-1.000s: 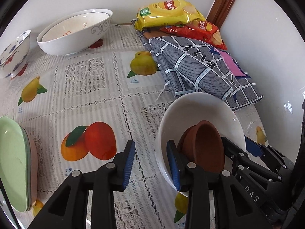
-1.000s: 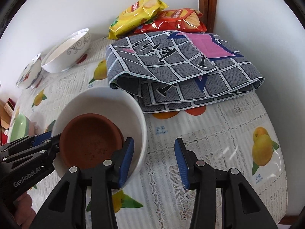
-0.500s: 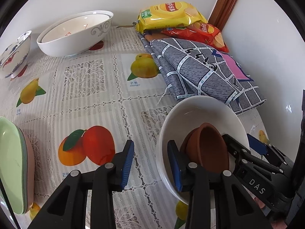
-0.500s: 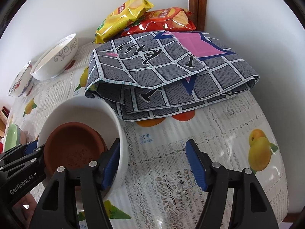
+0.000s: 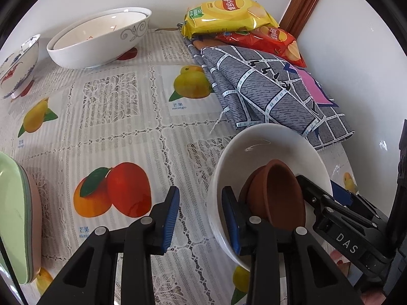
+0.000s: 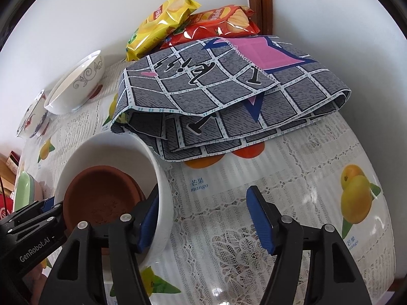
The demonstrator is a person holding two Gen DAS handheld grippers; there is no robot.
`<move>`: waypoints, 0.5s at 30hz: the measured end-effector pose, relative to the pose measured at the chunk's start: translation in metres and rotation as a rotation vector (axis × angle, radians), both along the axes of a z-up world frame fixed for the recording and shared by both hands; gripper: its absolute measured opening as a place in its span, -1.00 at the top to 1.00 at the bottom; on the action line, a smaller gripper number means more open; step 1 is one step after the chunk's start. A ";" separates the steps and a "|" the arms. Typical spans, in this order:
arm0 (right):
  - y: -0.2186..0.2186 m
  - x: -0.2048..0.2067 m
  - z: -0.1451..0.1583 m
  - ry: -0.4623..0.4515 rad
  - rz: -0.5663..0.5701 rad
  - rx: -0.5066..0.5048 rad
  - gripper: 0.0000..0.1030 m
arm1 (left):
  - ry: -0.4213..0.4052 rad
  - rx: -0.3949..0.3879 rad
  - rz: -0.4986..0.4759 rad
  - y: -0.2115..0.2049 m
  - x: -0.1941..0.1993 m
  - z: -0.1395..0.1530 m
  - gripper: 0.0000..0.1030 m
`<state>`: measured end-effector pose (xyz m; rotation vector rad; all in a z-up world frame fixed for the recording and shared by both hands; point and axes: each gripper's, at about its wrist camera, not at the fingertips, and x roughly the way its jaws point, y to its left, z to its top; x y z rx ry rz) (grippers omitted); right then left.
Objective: Organize plates and bowls
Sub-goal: 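Close both tools on the white bowl rim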
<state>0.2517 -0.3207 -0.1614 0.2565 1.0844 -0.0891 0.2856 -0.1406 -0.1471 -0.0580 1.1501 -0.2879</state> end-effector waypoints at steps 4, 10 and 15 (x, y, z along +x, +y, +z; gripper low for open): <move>0.003 0.001 0.002 -0.001 0.004 -0.009 -0.18 | -0.011 -0.001 -0.005 0.000 -0.001 -0.001 0.46; 0.016 0.000 0.005 -0.019 0.060 0.036 0.72 | -0.030 -0.012 -0.012 -0.009 -0.006 0.002 0.75; 0.029 -0.001 0.010 -0.024 0.054 -0.003 0.82 | -0.018 -0.043 0.015 -0.002 -0.005 0.000 0.78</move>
